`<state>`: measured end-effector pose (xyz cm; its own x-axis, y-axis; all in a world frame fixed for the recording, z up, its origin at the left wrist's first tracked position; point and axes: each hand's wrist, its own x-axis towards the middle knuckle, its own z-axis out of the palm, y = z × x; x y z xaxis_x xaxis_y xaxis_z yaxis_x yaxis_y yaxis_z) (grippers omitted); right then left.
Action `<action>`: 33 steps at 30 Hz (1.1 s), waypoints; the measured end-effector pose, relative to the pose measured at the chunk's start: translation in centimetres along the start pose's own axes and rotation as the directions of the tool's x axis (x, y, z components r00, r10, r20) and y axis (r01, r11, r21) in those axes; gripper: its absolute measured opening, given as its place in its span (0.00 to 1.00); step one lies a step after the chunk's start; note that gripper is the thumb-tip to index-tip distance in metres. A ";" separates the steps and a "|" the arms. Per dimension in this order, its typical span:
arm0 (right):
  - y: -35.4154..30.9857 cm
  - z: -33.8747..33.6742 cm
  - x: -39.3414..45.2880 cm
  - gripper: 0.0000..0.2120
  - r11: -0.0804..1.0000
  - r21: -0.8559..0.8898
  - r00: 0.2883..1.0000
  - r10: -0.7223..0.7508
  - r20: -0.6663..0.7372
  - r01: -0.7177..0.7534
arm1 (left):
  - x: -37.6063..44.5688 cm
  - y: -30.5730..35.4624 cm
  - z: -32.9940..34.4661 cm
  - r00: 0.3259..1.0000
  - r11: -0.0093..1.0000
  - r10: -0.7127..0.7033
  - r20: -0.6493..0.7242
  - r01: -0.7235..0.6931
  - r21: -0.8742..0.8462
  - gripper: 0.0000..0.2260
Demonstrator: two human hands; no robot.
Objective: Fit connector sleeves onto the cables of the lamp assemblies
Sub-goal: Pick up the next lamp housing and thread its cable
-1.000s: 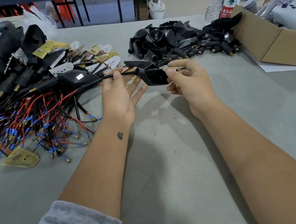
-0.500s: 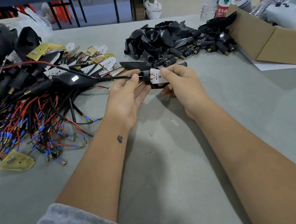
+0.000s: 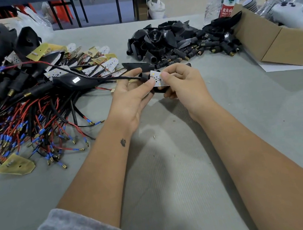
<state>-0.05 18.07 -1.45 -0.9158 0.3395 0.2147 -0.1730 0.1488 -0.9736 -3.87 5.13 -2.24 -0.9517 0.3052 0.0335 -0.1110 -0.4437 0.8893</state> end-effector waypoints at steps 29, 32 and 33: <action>-0.2 0.4 -0.2 0.08 0.996 -0.084 0.997 0.025 -0.074 -0.032 | 0.1 -0.2 0.3 0.998 0.998 0.067 -0.022 -0.066 0.011 0.15; -0.1 0.5 -0.2 0.09 0.994 -0.095 0.996 0.039 -0.086 -0.047 | 0.1 0.0 0.3 0.996 0.996 0.082 -0.038 -0.083 -0.035 0.14; -0.1 0.5 -0.2 0.08 0.994 -0.098 0.994 0.047 -0.101 -0.056 | 0.1 0.0 0.2 0.995 0.995 0.085 -0.047 -0.087 -0.044 0.14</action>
<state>-0.02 17.53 -1.42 -0.8815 0.4381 0.1759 -0.0847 0.2197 -0.9719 -3.93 5.33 -2.10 -0.9700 0.2269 0.0872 -0.0406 -0.5049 0.8622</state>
